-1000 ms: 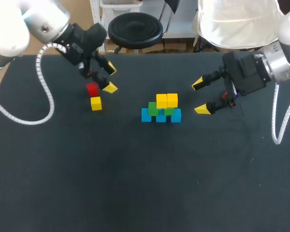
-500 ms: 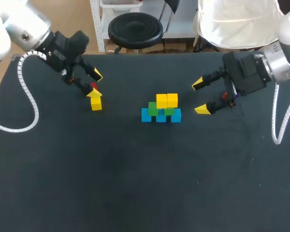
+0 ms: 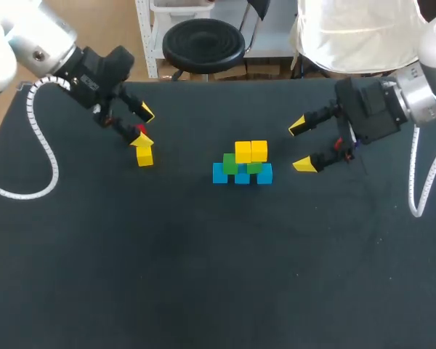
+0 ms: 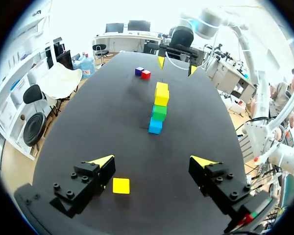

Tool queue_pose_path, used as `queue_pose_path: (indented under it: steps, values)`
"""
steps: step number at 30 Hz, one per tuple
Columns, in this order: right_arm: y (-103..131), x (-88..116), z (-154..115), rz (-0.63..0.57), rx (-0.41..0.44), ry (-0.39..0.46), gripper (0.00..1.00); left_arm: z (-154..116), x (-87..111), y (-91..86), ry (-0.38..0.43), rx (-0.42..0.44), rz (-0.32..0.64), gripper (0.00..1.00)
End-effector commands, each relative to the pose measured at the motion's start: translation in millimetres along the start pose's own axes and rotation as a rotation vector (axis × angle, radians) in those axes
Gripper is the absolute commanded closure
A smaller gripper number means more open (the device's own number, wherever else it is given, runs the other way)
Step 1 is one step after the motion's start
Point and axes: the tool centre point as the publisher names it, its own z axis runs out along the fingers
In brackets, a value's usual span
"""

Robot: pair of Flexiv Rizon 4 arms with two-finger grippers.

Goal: Place the blue cubes, place green cubes on the blue cubes, place the yellow cubes on the green cubes, then place the red cubes on the yellow cubes, and place purple cube on the red cubes.

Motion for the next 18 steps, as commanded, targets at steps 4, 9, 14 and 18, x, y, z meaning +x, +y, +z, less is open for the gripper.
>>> queue_pose_path:
  steps: [4, 9, 14, 18]
  values:
    - [0, 0, 0, -0.001, 0.0, -0.002, 0.0, 9, 24.7, 5.6, 0.044, 0.034, -0.022, 0.0]
    - [0, 0, 0, -0.001, 0.0, -0.002, 0.0, 11, 54.2, 12.3, 0.061, 0.031, -0.088, 0.0]
    - [0, 0, 0, -0.001, 0.0, -0.002, 0.0, 13, 66.9, 18.8, 0.081, 0.001, -0.074, 0.0]
    - [0, 0, 0, -0.001, 0.0, -0.002, 0.0, 20, 79.7, 28.0, 0.083, 0.019, -0.08, 0.0]
